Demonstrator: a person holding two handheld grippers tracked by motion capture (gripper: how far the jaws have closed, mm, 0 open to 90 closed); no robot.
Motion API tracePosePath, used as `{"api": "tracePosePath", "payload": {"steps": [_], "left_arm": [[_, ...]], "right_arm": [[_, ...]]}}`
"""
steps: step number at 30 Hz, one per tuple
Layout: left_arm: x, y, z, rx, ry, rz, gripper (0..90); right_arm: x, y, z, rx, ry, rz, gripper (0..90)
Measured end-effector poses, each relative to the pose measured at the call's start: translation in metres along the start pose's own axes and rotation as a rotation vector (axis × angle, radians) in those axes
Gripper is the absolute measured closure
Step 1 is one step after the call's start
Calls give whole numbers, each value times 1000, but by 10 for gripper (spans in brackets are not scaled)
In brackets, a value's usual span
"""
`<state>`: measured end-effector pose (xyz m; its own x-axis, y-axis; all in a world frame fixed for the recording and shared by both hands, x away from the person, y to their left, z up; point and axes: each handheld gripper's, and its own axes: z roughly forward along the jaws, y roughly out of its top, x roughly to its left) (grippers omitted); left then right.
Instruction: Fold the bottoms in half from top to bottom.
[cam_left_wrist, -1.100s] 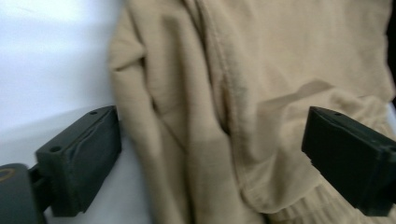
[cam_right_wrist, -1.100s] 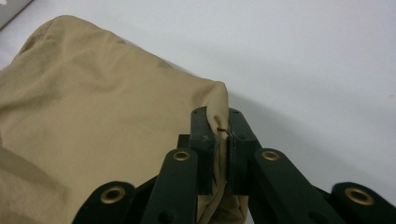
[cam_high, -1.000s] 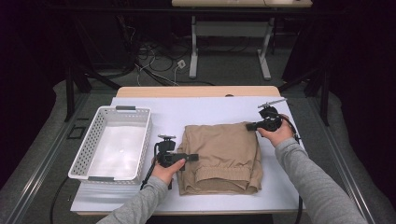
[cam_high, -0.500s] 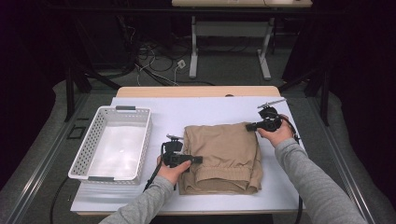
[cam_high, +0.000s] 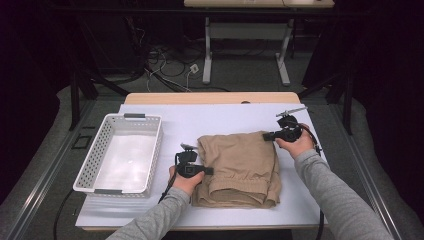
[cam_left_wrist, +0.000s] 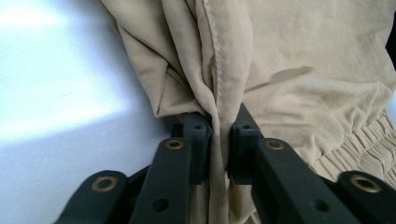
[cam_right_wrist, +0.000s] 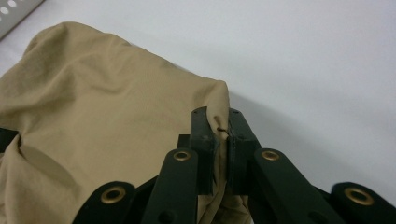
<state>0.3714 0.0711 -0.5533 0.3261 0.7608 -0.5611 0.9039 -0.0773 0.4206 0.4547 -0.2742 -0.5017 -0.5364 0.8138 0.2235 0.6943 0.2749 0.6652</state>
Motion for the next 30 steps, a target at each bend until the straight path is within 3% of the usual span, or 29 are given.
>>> {"api": "tracePosePath", "payload": {"steps": [8,21,25,30], "left_arm": [[-15,3,-8,-13,35,51,849],[-41,14,-33,-53,19,92,852],[-52,21,-49,-97,1,112,853],[-56,29,-66,-137,3,128,855]], "right_arm": [[11,2,-15,-40,28,-23,839],[26,14,-51,-88,42,-61,840],[33,29,-67,-120,45,-97,840],[37,42,-79,-163,49,-105,840]]}}
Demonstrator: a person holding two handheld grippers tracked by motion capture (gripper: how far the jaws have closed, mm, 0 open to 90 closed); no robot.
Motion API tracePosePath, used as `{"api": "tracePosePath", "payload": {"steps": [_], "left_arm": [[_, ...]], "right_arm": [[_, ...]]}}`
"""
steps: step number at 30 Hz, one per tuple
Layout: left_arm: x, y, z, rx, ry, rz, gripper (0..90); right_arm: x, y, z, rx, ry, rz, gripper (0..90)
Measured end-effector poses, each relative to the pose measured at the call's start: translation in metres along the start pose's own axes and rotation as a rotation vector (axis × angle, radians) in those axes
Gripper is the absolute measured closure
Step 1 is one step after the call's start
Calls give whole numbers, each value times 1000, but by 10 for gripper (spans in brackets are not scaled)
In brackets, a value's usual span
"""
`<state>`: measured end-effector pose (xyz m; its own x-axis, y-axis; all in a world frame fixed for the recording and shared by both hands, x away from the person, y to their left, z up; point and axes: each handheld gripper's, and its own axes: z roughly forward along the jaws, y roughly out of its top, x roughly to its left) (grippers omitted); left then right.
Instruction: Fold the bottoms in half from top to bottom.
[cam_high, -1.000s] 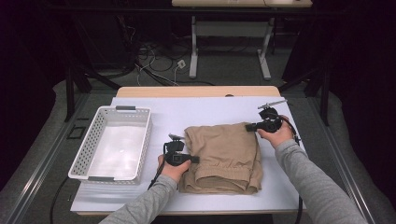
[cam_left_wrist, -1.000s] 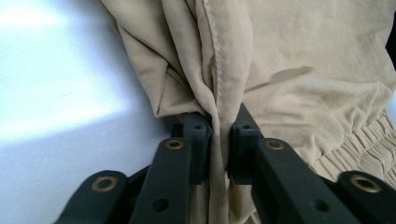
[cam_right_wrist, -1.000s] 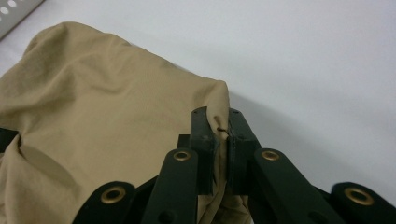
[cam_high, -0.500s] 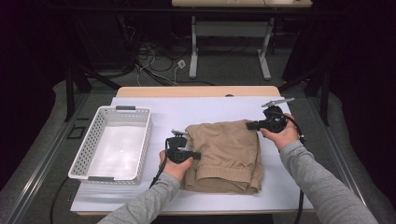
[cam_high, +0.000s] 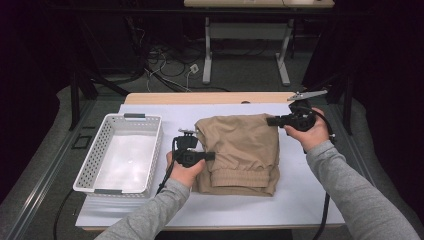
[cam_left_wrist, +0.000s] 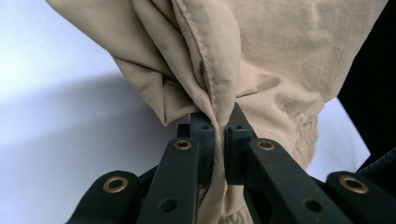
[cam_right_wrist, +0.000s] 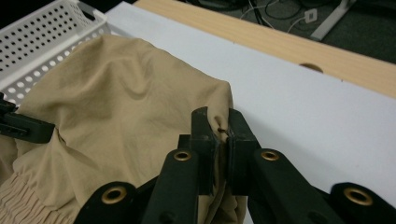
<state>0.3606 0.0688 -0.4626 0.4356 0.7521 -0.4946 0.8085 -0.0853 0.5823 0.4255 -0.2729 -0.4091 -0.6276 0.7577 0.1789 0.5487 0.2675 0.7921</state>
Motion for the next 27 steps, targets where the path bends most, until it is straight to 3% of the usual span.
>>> {"api": "tracePosePath", "payload": {"steps": [3,10,23,27], "left_arm": [[0,9,-16,-32,0,4,856],[2,17,-36,-47,16,15,856],[24,25,-67,-78,43,-15,856],[30,27,-83,-98,49,-18,856]], "right_arm": [[5,10,-6,-26,5,-3,840],[14,20,-4,-41,17,-18,841],[35,40,12,-58,48,-50,841],[42,50,16,-71,61,-56,840]]}}
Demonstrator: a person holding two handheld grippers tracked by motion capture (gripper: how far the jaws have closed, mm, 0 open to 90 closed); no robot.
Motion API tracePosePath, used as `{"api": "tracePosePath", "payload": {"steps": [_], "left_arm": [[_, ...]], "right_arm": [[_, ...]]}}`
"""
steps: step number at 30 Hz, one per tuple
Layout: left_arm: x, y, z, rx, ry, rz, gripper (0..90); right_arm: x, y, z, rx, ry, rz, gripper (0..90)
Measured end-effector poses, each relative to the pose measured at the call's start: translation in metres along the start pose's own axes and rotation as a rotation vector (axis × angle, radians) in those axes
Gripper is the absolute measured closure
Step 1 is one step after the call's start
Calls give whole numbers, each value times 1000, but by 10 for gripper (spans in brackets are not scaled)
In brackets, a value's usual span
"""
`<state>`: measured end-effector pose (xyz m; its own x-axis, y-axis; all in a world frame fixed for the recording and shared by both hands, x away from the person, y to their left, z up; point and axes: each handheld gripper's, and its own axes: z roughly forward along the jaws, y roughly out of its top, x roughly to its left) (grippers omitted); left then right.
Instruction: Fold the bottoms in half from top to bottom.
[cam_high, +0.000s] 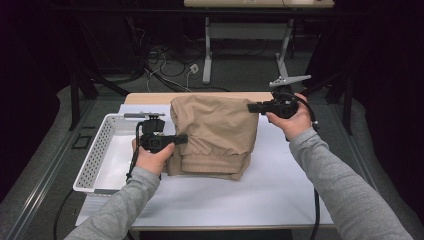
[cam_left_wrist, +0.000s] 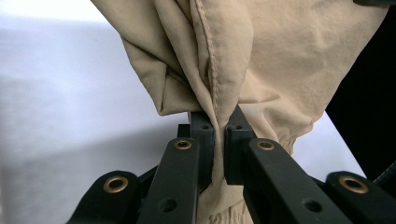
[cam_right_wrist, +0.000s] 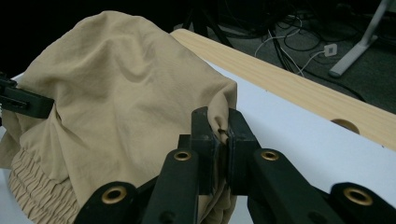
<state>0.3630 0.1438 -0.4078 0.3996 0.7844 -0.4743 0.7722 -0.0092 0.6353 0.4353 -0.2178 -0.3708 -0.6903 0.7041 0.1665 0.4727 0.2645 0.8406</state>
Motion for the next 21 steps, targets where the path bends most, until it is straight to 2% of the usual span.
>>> {"api": "tracePosePath", "payload": {"steps": [7,14,16,17,20,21], "left_arm": [[9,9,-22,-18,11,-12,856],[17,21,-50,-30,42,15,856],[18,23,-59,-42,46,2,856],[21,24,-64,-41,46,15,856],[26,26,-80,-62,59,-2,856],[26,26,-80,-62,59,-2,856]], "right_arm": [[12,15,8,-18,19,-13,840],[26,34,21,-38,34,-32,840],[30,40,25,-43,41,-34,840],[33,43,27,-46,45,-36,840],[43,52,35,-57,62,-48,840],[45,54,36,-57,65,-45,840]]}}
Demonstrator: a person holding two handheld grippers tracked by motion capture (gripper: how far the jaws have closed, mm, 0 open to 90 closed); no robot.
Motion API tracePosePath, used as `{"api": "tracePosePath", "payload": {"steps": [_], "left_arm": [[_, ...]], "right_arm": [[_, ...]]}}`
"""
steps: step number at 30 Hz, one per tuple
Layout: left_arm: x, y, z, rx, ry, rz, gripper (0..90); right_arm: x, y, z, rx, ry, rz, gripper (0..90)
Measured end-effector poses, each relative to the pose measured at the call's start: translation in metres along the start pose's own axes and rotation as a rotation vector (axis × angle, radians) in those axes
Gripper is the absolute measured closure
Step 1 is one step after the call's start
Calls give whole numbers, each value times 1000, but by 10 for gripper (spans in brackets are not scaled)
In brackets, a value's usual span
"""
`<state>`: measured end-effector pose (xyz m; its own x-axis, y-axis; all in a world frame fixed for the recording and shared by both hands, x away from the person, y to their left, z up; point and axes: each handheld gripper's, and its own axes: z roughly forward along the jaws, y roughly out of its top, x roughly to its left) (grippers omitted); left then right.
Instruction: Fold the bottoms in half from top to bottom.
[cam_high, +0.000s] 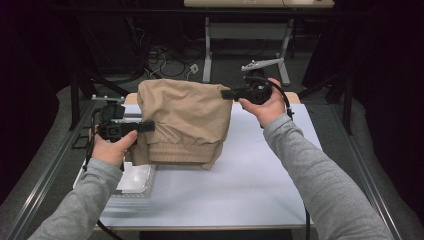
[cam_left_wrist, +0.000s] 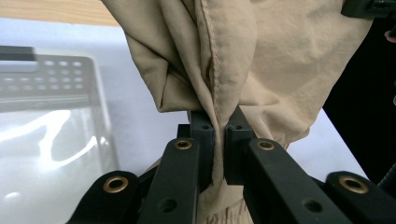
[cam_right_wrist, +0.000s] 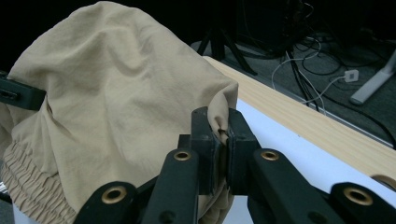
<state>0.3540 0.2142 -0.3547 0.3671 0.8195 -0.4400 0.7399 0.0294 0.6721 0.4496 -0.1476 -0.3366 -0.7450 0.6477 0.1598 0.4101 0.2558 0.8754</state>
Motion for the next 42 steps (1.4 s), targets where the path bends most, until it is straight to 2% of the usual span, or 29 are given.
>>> {"api": "tracePosePath", "payload": {"steps": [5,10,13,22,30,36,39,42], "left_arm": [[14,4,-20,-6,14,-9,856],[21,5,-33,-28,22,-26,857],[24,5,-38,-27,24,-22,857],[39,5,-65,-55,45,-44,856],[47,1,-76,-69,75,-45,857],[55,-2,-85,-111,96,-40,857],[57,-3,-91,-136,119,-26,857],[58,-4,-97,-145,121,-26,857]], "right_arm": [[8,7,12,5,18,-4,840],[15,12,20,-9,38,5,840],[18,15,24,-15,44,-3,840],[39,27,38,-17,78,-20,840],[50,34,49,-23,93,-22,840],[58,38,57,-26,103,-30,840],[63,40,61,-27,111,-34,840],[67,40,63,-29,114,-35,840]]}}
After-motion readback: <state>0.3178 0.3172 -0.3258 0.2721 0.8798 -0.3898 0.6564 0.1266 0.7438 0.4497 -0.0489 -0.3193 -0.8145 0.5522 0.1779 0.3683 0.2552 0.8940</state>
